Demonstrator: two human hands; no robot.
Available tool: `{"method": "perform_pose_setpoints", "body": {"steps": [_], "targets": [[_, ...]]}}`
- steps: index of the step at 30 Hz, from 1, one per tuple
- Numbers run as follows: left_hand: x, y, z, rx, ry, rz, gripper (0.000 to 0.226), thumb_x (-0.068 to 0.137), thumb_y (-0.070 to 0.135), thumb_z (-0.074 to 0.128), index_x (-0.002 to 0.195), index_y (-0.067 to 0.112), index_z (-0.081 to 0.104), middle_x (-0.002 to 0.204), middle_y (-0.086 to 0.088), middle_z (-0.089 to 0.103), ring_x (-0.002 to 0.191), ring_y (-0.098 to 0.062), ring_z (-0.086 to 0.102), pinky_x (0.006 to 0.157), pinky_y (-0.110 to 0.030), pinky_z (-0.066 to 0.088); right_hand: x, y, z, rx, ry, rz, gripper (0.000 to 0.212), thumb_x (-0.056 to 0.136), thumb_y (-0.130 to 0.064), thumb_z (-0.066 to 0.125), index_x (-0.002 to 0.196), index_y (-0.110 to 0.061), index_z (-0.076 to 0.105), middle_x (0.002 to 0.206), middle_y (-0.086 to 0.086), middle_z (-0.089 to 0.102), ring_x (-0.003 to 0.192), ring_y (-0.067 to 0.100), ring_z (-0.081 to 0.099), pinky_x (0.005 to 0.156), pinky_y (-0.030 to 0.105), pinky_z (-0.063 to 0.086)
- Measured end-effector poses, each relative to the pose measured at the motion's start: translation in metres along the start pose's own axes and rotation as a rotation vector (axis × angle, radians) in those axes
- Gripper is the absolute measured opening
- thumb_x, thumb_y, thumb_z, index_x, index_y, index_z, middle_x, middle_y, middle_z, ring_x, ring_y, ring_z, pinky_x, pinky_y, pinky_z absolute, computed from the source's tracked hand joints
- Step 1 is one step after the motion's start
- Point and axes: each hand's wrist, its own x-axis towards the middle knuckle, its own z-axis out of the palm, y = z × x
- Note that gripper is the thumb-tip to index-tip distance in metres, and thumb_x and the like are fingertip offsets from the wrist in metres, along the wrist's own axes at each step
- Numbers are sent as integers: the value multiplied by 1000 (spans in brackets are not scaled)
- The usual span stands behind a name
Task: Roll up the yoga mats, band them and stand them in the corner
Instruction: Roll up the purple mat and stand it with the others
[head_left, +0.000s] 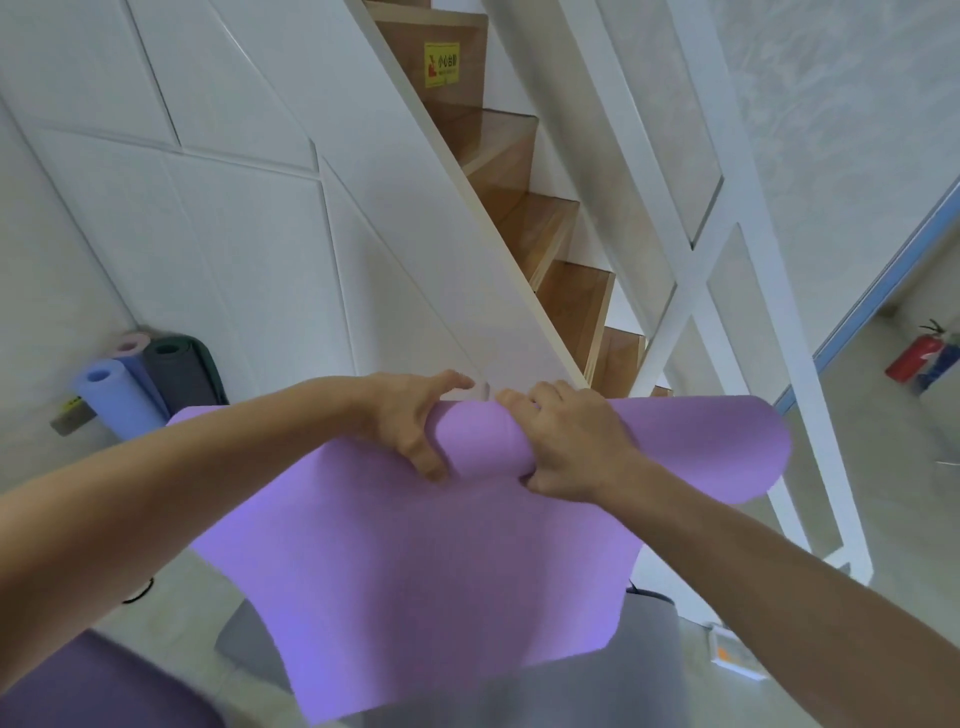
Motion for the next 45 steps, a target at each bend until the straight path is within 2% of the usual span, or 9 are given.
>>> {"method": "perform_pose_setpoints", "body": {"steps": [6, 9, 16, 19, 22, 28, 33, 39, 45], "targets": [[-12, 23, 48, 570, 461, -24, 139, 57, 67, 80, 151, 26, -14, 133, -5, 45, 112, -30, 53, 93, -41, 43, 21, 20, -30, 282, -278, 44, 76, 58, -54, 82, 126, -40, 50, 102, -12, 67, 96, 16, 61, 65, 30, 40], [-8, 21, 56, 576, 564, -10, 120, 58, 62, 76, 146, 26, 2, 123, -5, 52, 102, -29, 56, 85, -41, 45, 19, 22, -28, 368, -343, 64, 78, 57, -54, 84, 126, -38, 50, 105, -12, 65, 101, 16, 61, 75, 33, 48], [3, 12, 12, 270, 254, -8, 84, 55, 59, 83, 126, 31, 47, 107, 8, 61, 94, -21, 60, 75, -31, 44, -15, -13, 7, -80, -65, 5, 142, 54, -74, 78, 157, -20, -2, 150, 17, 37, 130, 38, 45, 109, 57, 33], [8, 11, -4, 132, 45, -2, 89, 54, 54, 89, 130, 33, 48, 111, 12, 61, 94, -17, 54, 86, -31, 46, -13, -15, 13, -47, 70, 16, 124, 53, -63, 80, 152, -20, 18, 122, 16, 57, 99, 36, 58, 86, 46, 48], [9, 11, -1, 166, 35, 37, 101, 59, 56, 86, 144, 36, 35, 131, 9, 57, 111, -18, 55, 96, -34, 45, -4, -7, 1, 66, -71, 32, 102, 68, -56, 74, 152, -27, 23, 121, 7, 56, 104, 29, 57, 74, 35, 42], [-1, 8, 40, 713, 435, 133, 144, 50, 72, 77, 152, 27, -15, 140, -4, 41, 117, -29, 50, 99, -46, 37, 12, 16, -12, 450, -311, 120, 90, 52, -57, 84, 132, -40, 47, 108, -14, 64, 99, 15, 60, 78, 32, 48], [0, 0, 54, 677, 473, 194, 122, 52, 67, 73, 148, 27, 9, 119, -4, 53, 96, -28, 55, 79, -40, 45, 3, 11, -6, 593, -396, 121, 89, 54, -55, 86, 132, -44, 47, 113, -16, 63, 105, 13, 59, 89, 32, 48], [8, 0, 36, 474, 291, 141, 95, 54, 63, 75, 135, 30, 39, 116, 3, 62, 101, -26, 63, 79, -35, 50, -24, -19, 11, 164, -262, 30, 137, 60, -78, 73, 158, -24, -6, 152, 8, 34, 133, 32, 41, 110, 49, 34], [13, 4, 19, 375, 112, 109, 101, 56, 63, 78, 143, 35, 33, 125, 7, 58, 111, -21, 59, 90, -35, 47, -18, -15, 11, 204, -144, 84, 107, 67, -65, 74, 153, -30, 20, 126, 2, 53, 109, 26, 55, 78, 35, 43]]}}
